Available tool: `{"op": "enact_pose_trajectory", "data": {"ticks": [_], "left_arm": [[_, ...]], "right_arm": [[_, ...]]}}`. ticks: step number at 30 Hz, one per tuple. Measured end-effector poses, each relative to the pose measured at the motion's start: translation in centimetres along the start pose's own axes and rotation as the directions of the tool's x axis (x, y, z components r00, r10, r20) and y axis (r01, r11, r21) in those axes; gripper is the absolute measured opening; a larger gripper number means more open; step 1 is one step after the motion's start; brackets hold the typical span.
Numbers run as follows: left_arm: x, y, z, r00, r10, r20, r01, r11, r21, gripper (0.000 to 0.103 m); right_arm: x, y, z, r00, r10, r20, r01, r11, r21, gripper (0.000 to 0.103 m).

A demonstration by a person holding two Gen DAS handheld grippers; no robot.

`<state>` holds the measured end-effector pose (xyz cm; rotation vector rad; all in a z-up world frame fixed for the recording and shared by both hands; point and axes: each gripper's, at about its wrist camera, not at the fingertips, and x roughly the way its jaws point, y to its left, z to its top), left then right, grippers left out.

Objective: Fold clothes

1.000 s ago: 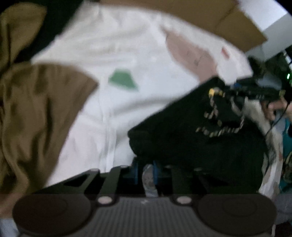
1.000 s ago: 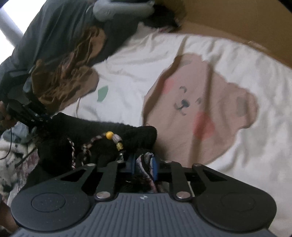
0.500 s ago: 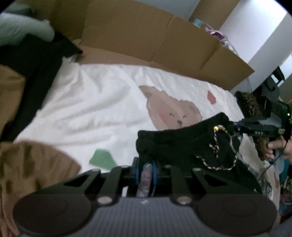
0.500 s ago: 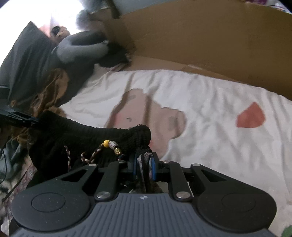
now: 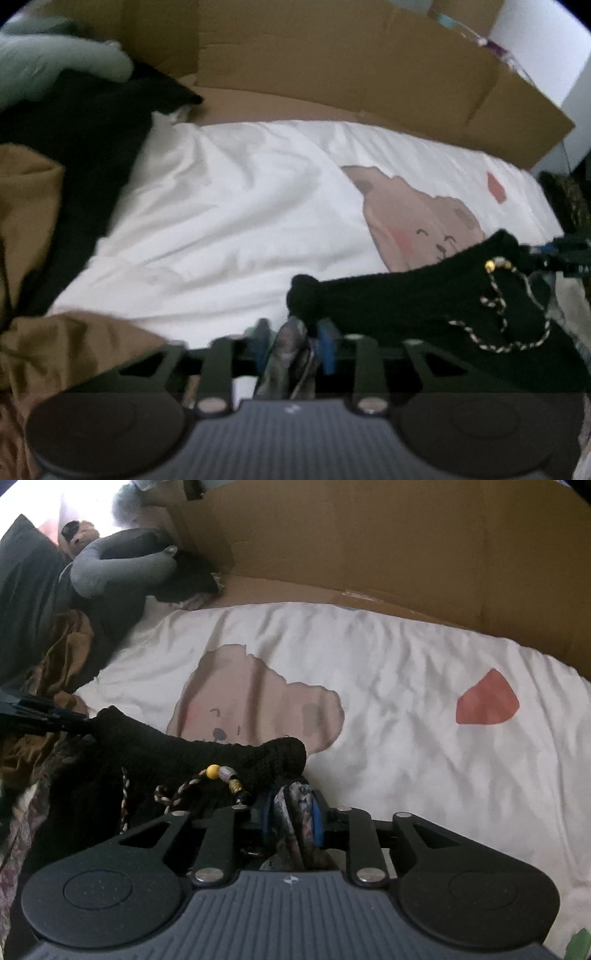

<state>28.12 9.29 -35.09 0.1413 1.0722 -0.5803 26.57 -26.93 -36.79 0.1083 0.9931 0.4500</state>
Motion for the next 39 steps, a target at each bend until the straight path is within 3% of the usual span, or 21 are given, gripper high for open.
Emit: {"op": "enact_pose_trajectory", "data": {"ticks": [1,3,12,13,15,19,26,33,39], "left_arm": [[-0.2,0.4,-0.1,1.000,-0.005,0.005,0.005,1.000,-0.015,0.049],[-0.4,0.9,-0.4,1.000,0.004,0.005,-0.004,1.000,-0.027,0.053],[1.6,1.3,-1.0,0.999,-0.014,-0.045,0.013,0.999,-0.038,0.052],[1.9,1.3,-1.2,0.998,-0.026,-0.053,0.023,0.999,-0.047,0.050],[2.4,1.1,-1.5,0.997,-0.045,-0.057,0.043,0.998,-0.042,0.024],[2.3,0.9,-1.8,0.998,-0.023,-0.054,0.023,1.000,0.001,0.008],[1.2,2.4,-2.1,0.998,0.034,-0.044,-0.035,0.999,-0.003,0.006],[0.9,2.7,-2.3,0.998,0.045,-0.047,-0.046,0.999,-0.011,0.006],[1.0,2.6,-2.4,0.998,0.047,-0.047,-0.047,0.999,-0.003,0.006]], "right_arm": [[-0.2,-0.2,0.0,1.000,0.008,0.006,-0.008,1.000,0.012,0.035],[-0.6,-0.5,-0.1,1.000,0.007,0.016,-0.007,1.000,0.020,0.040],[-2.5,-3.2,-0.4,0.998,-0.017,0.066,0.010,0.995,0.097,0.040],[-2.6,-3.6,-0.4,0.998,-0.021,0.067,0.014,0.994,0.105,0.040],[-2.7,-4.4,-0.6,0.998,-0.035,0.058,0.027,0.993,0.119,0.040],[-2.6,-5.4,-1.1,0.999,-0.026,0.046,0.020,0.989,0.145,0.040],[-2.1,-5.1,-1.3,0.998,0.057,0.041,-0.063,0.987,0.146,0.040],[1.0,-4.0,-2.5,0.998,0.034,-0.046,-0.030,0.995,0.093,0.040],[0.9,-2.6,-2.8,0.997,0.017,-0.080,-0.017,1.000,-0.001,0.040]]}}
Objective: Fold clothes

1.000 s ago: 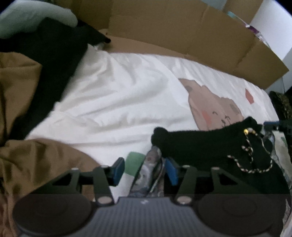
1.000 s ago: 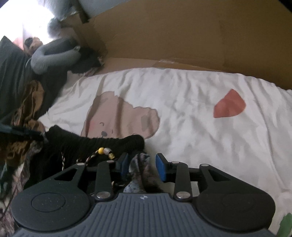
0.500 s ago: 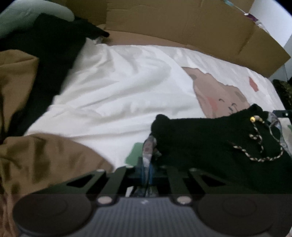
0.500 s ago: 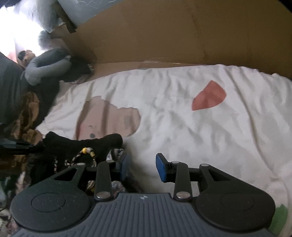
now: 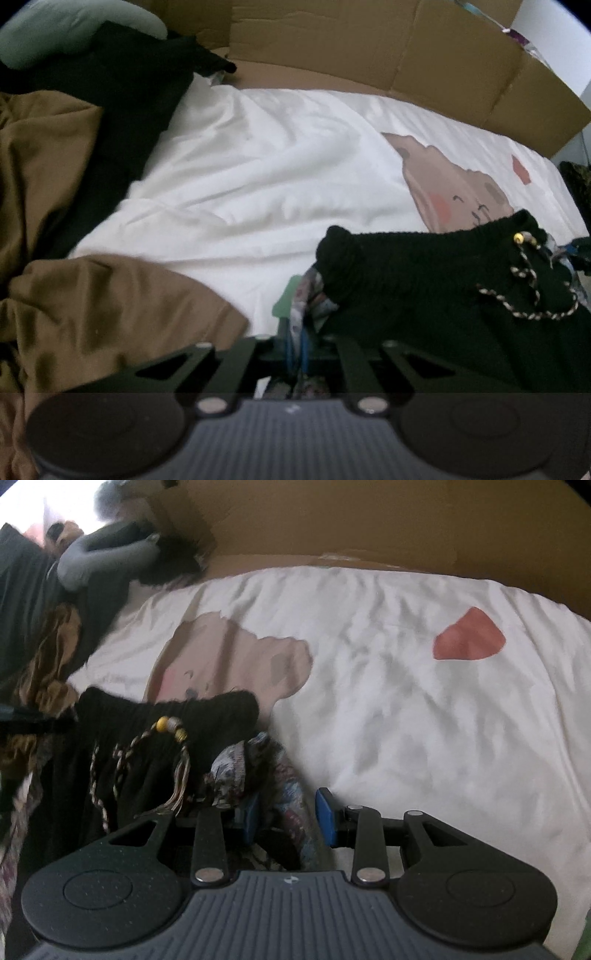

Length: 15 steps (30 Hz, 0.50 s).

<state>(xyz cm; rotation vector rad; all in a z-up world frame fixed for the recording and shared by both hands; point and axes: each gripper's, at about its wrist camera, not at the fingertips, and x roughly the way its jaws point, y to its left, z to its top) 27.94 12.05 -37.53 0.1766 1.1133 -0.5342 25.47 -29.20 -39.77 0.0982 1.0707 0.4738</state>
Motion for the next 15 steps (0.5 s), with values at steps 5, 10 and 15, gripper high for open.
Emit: {"op": "enact_pose_trajectory", "data": {"ticks": [5,10,15], "left_arm": [[0.0,0.1,-0.2,1.000,-0.005,0.000,0.005,1.000,-0.008,0.006],[0.1,0.0,-0.3,1.000,-0.004,-0.003,0.004,1.000,-0.006,0.006],[0.2,0.0,-0.4,1.000,-0.005,-0.007,0.005,1.000,-0.004,0.006]], "right_arm": [[-1.8,-1.1,0.7,0.999,0.022,0.047,-0.024,0.999,0.049,0.040],[-1.9,-2.3,1.4,0.996,-0.021,0.089,0.012,0.995,0.095,0.040],[-0.7,-2.0,1.5,0.996,-0.021,0.086,0.013,0.995,0.095,0.040]]}}
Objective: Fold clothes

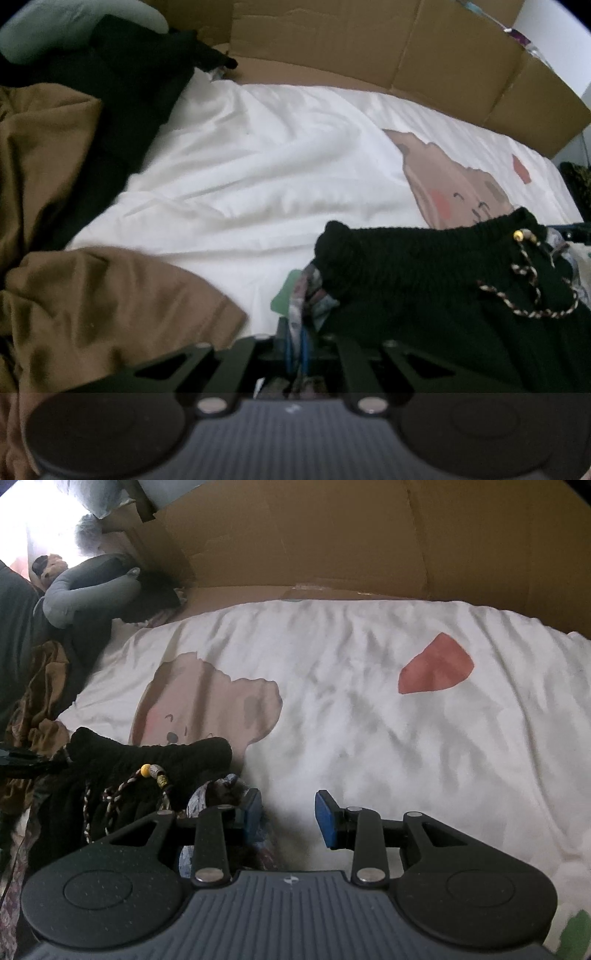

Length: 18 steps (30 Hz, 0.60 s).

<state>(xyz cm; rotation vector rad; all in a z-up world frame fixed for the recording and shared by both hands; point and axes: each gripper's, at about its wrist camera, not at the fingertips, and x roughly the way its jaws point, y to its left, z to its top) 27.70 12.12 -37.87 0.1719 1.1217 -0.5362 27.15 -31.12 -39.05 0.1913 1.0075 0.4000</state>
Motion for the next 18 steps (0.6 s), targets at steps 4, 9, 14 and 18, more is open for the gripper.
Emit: {"op": "enact_pose_trajectory", "data": {"ticks": [4,9,14,18], "left_arm": [[0.1,0.0,-0.1,1.000,0.000,-0.003,0.000,1.000,0.001,0.007],[0.2,-0.1,0.0,1.000,0.001,-0.006,-0.001,1.000,0.006,0.007],[0.3,-0.1,0.0,1.000,0.003,-0.009,-0.003,1.000,0.010,0.007],[0.4,-0.1,0.0,1.000,0.005,-0.011,-0.004,1.000,0.013,0.007]], "right_arm": [[0.9,0.9,-0.4,1.000,-0.019,-0.016,0.019,0.999,-0.047,0.040],[1.6,2.1,-1.0,0.998,-0.064,-0.015,0.063,0.993,-0.104,0.039],[1.7,3.3,-1.4,0.996,-0.094,-0.011,0.091,0.983,-0.159,0.037],[1.6,4.1,-1.9,0.996,-0.088,-0.022,0.082,0.978,-0.190,0.037]]}}
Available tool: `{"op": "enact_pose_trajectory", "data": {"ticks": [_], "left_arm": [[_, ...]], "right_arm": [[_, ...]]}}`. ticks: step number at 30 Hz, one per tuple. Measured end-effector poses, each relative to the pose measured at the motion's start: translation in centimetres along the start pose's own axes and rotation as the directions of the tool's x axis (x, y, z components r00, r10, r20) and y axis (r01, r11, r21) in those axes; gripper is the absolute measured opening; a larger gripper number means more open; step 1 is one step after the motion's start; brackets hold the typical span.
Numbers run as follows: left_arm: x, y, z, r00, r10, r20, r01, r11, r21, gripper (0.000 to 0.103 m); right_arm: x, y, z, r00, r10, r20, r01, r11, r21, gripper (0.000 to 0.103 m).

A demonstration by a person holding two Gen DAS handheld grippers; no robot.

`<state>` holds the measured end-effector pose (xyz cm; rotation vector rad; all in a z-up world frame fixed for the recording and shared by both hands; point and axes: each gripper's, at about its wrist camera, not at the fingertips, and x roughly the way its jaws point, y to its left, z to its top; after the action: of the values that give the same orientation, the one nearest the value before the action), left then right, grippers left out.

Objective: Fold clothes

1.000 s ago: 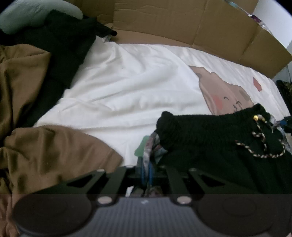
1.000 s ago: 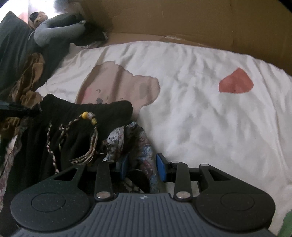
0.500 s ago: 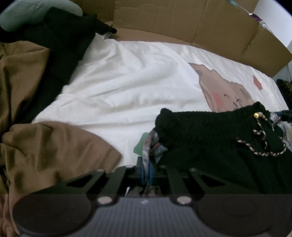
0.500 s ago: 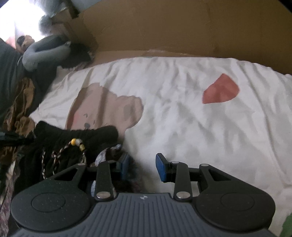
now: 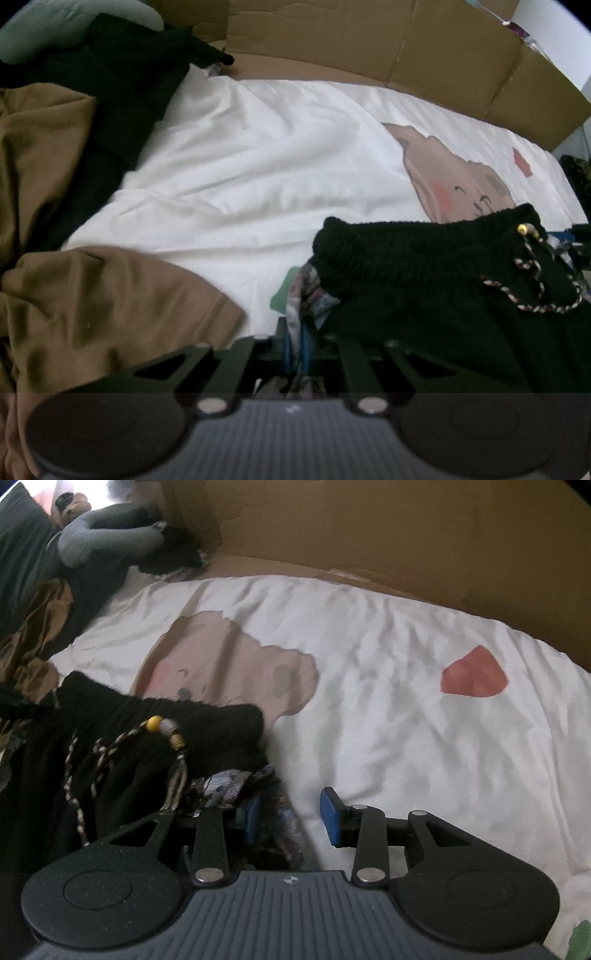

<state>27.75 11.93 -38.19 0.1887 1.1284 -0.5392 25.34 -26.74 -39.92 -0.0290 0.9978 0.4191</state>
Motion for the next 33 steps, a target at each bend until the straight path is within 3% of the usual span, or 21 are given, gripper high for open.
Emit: {"op": "enact_pose_trajectory", "data": {"ticks": [9,15,23,29,33], "left_arm": [[0.2,-0.1,-0.1,1.000,-0.001,-0.002,0.001,1.000,0.003,0.008],[0.1,-0.1,-0.1,1.000,-0.003,-0.002,0.003,1.000,0.005,0.008],[0.2,-0.1,-0.2,1.000,-0.007,-0.003,0.007,1.000,0.008,0.008],[0.2,-0.2,-0.2,1.000,-0.007,-0.003,0.007,1.000,0.008,0.008],[0.2,-0.1,-0.3,1.000,-0.008,-0.004,0.008,1.000,0.009,0.008]], "right_arm": [[-0.3,1.7,-1.0,1.000,-0.008,-0.024,0.006,0.999,-0.047,0.037],[-1.6,0.4,0.0,0.999,0.037,-0.010,-0.037,0.999,0.008,0.039],[-1.7,-1.4,0.5,0.999,-0.028,0.032,0.026,0.998,0.048,0.038],[-0.4,1.1,-0.6,0.996,-0.083,0.013,0.084,0.994,-0.072,0.039],[-0.2,2.4,-1.0,0.998,-0.065,-0.002,0.065,0.993,-0.101,0.037]]}}
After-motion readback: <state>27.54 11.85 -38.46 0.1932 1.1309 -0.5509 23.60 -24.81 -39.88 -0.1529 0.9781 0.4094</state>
